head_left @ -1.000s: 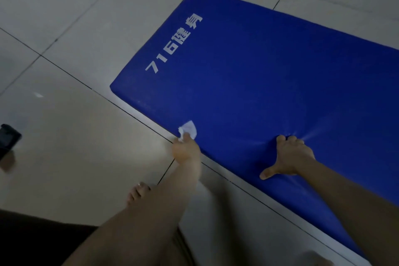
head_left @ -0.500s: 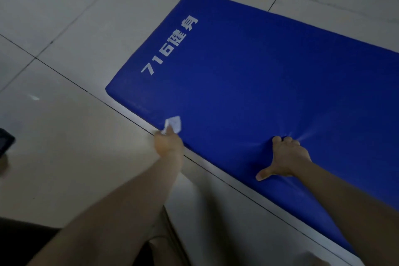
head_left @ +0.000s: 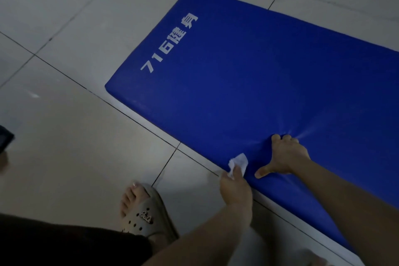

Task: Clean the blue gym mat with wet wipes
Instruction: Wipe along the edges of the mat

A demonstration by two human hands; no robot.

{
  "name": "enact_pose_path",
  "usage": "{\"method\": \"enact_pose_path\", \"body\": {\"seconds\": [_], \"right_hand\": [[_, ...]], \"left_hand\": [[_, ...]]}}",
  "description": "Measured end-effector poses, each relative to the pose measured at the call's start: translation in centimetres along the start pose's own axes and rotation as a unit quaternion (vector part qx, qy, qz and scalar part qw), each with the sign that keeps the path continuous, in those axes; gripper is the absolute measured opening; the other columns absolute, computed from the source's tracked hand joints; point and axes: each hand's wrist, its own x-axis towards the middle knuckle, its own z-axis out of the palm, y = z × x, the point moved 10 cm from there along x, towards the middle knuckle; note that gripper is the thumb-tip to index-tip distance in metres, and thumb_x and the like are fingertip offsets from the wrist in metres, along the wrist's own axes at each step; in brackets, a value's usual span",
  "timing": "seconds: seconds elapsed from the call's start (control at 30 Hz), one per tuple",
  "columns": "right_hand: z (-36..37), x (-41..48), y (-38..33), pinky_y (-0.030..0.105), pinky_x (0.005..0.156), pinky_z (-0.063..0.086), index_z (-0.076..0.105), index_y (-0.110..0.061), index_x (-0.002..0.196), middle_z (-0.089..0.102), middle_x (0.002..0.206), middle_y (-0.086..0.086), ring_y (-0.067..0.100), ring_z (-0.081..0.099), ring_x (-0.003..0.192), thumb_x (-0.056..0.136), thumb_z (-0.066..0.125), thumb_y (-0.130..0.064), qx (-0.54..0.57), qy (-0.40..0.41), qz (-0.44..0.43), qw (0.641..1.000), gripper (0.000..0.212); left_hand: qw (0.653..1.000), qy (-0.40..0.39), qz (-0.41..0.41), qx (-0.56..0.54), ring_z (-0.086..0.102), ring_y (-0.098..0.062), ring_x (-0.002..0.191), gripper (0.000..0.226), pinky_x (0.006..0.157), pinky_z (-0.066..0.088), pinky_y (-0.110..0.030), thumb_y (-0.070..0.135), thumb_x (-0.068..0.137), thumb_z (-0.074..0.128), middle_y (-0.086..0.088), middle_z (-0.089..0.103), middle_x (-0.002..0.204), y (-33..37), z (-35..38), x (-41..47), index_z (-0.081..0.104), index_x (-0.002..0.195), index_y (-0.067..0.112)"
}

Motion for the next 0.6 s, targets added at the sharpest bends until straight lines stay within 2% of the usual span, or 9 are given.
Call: {"method": "enact_pose_path", "body": {"seconds": [0.07,0.2,0.27,0.37,0.47,0.6], "right_hand": [[0.0,0.0,0.0,0.045,0.094,0.051,0.02,-0.012,0.149,0.035,0.144,0.015,0.033,0.04,0.131,0.038,0.076,-0.089,0.003,0.001,-0.002,1.0,0.146],[0.0,0.0,0.1,0.044,0.09,0.052,0.024,-0.012,0.146,0.039,0.138,0.013,0.032,0.043,0.125,0.037,0.076,-0.089,0.003,0.009,-0.009,1.0,0.143],[0.1,0.1,0.2,0.043,0.088,0.052,0.025,-0.012,0.145,0.039,0.137,0.013,0.032,0.043,0.124,0.037,0.076,-0.089,0.004,0.013,-0.008,1.0,0.143],[0.1,0.3,0.2,0.043,0.088,0.052,0.025,-0.012,0.145,0.04,0.138,0.014,0.032,0.044,0.124,0.036,0.076,-0.089,0.002,0.017,-0.012,1.0,0.143],[0.2,0.6,0.1,0.044,0.089,0.052,0.027,-0.012,0.144,0.04,0.138,0.014,0.032,0.044,0.124,0.035,0.077,-0.089,0.003,0.02,-0.013,1.0,0.142],[0.2,0.6,0.2,0.045,0.09,0.052,0.025,-0.011,0.145,0.038,0.139,0.015,0.033,0.042,0.126,0.037,0.076,-0.089,0.005,0.026,-0.013,1.0,0.142]], "left_hand": [[1.0,0.02,0.014,0.004,0.066,-0.012,0.083,0.039,0.061,0.048,-0.023,0.053,0.101,0.049,0.0,0.068,0.094,0.8,-0.9,1.2,0.063,0.111,0.019],[0.988,0.136,0.071,0.003,0.063,-0.009,0.076,0.031,0.054,0.043,-0.021,0.046,0.102,0.052,0.003,0.062,0.089,7.0,-7.0,5.9,0.059,0.113,0.017],[0.983,0.166,0.078,-0.018,0.06,-0.007,0.075,0.029,0.055,0.042,-0.024,0.048,0.1,0.055,0.006,0.06,0.09,8.9,-9.4,7.6,0.056,0.109,0.02],[0.984,0.159,0.068,-0.053,0.058,-0.004,0.074,0.025,0.054,0.041,-0.021,0.046,0.099,0.059,0.009,0.06,0.09,8.7,-9.3,7.6,0.054,0.105,0.023],[0.986,0.139,0.052,-0.071,0.064,-0.007,0.078,0.026,0.057,0.044,-0.02,0.043,0.099,0.06,0.004,0.066,0.094,6.1,-6.8,5.2,0.06,0.108,0.018],[0.996,0.054,0.052,-0.058,0.07,-0.005,0.074,0.029,0.056,0.049,-0.013,0.047,0.098,0.06,0.005,0.072,0.089,1.7,-2.0,0.7,0.066,0.102,0.019]]}}
